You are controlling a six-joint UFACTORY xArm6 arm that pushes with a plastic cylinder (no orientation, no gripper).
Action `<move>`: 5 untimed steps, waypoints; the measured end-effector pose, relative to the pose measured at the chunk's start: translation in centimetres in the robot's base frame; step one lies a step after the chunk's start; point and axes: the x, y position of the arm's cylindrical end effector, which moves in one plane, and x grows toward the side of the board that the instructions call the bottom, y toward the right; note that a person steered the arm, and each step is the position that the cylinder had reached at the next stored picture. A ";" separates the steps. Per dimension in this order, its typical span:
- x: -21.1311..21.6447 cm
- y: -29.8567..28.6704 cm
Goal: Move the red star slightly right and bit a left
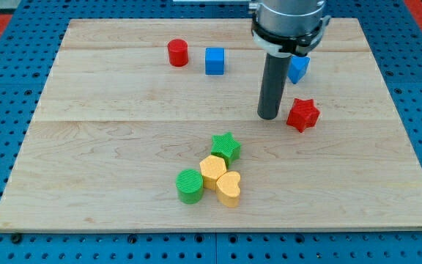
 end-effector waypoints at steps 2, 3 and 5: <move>7.2 11.0; 2.1 10.4; 2.5 1.9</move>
